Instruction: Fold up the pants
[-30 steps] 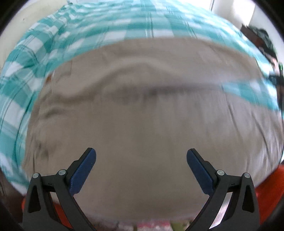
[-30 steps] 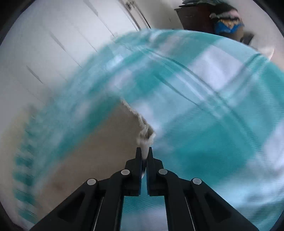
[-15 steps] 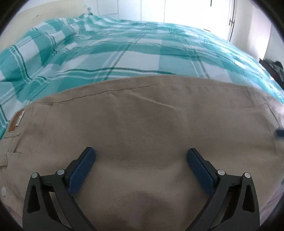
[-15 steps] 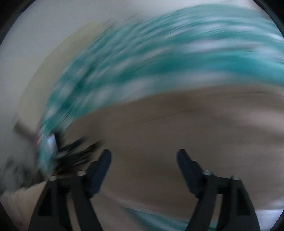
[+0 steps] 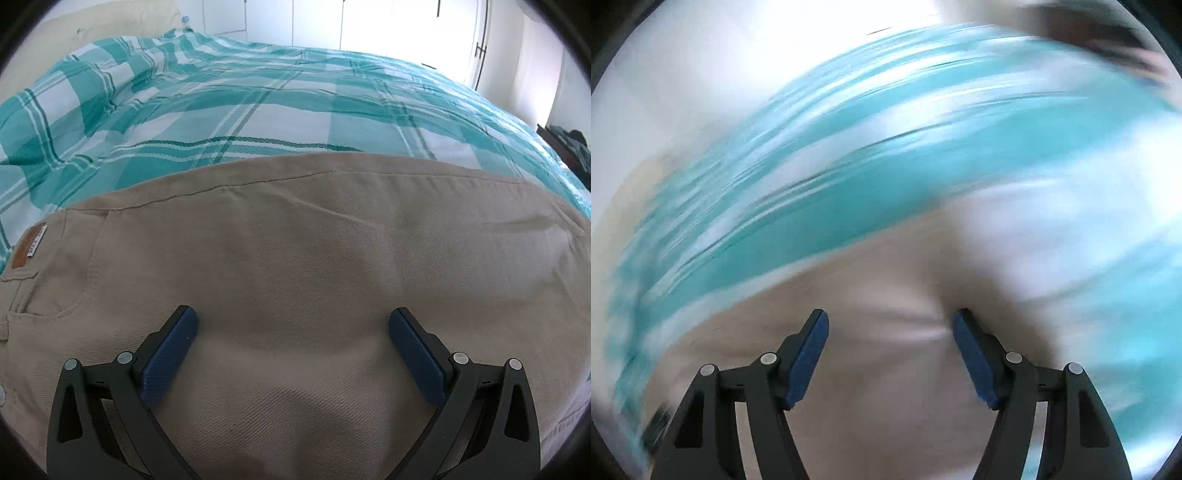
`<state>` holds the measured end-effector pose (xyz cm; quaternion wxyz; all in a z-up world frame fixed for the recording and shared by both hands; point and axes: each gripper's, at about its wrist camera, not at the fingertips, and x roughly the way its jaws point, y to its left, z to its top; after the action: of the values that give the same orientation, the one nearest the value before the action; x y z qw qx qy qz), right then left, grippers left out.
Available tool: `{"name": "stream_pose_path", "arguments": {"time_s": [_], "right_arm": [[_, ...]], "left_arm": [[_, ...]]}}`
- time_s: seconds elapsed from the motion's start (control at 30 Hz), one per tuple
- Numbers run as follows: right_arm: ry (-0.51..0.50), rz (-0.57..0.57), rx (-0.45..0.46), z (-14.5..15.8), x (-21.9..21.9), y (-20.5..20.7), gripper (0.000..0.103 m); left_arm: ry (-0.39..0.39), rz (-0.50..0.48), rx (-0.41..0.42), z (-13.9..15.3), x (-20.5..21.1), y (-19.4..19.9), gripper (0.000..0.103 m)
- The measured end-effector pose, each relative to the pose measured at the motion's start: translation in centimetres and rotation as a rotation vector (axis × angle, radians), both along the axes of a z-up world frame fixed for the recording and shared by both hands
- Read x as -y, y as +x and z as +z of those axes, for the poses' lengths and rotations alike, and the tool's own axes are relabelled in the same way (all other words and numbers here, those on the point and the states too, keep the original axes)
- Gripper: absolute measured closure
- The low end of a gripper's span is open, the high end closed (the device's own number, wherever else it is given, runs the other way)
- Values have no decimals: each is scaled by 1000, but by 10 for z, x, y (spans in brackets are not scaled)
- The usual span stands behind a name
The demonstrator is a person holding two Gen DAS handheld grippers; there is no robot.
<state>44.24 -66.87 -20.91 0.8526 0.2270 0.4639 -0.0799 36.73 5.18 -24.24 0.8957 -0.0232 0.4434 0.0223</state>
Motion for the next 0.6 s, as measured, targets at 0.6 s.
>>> {"name": "stream_pose_path", "arguments": {"time_s": [0.6], "right_arm": [[231, 596, -136, 9, -268, -263, 23]], "left_arm": [[24, 3, -17, 4, 2, 0, 0]]}}
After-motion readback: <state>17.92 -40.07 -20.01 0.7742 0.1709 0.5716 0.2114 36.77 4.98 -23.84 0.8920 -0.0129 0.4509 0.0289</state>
